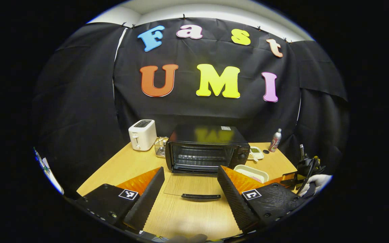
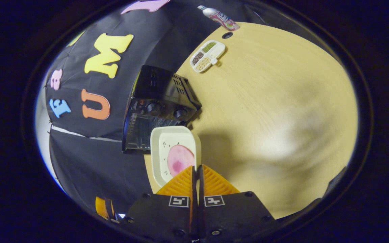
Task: Open the electric oven with the left hand, put the food in, and close the electric oven.
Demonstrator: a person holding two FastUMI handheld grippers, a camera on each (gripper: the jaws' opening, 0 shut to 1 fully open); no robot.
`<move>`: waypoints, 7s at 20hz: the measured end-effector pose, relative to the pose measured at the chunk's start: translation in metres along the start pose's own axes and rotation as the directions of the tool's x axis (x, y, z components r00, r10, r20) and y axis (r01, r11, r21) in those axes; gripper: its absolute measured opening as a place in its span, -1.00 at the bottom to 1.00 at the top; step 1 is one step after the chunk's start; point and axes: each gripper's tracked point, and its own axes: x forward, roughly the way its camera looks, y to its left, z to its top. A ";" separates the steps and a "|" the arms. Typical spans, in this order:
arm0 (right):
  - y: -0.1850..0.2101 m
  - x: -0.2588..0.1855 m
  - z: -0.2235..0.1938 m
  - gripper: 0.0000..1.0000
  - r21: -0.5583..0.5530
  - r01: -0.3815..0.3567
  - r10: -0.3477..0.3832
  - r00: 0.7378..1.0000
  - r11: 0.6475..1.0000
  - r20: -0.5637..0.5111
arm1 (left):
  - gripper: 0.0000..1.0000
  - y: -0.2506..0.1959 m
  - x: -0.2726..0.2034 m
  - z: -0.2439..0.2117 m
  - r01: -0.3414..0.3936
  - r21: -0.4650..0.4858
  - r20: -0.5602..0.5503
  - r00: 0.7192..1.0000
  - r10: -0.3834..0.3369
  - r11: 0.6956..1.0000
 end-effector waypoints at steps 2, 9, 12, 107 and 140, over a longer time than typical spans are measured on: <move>0.012 0.020 -0.012 -0.93 0.035 0.002 -0.003 0.999 0.999 0.038 | 0.92 0.006 -0.005 0.004 0.015 0.007 -0.001 1.000 -0.015 1.000; 0.056 0.094 -0.038 -0.93 0.210 -0.053 0.024 0.990 0.976 0.139 | 0.91 0.029 -0.018 0.010 0.025 0.030 -0.015 1.000 -0.024 0.999; 0.071 0.119 -0.039 -0.99 0.266 -0.050 -0.001 0.982 0.963 0.187 | 0.91 0.041 -0.023 0.011 0.017 0.025 -0.025 1.000 -0.017 1.000; 0.053 -0.227 0.059 0.93 -0.533 0.570 -0.099 0.735 0.625 0.670 | 0.93 -0.029 0.137 -0.203 0.115 0.095 -0.331 0.940 -0.078 0.989; 0.069 -0.219 0.045 0.92 -0.511 0.544 -0.066 0.724 0.666 0.686 | 0.94 -0.042 0.159 -0.091 0.162 0.127 -0.148 0.979 -0.143 0.979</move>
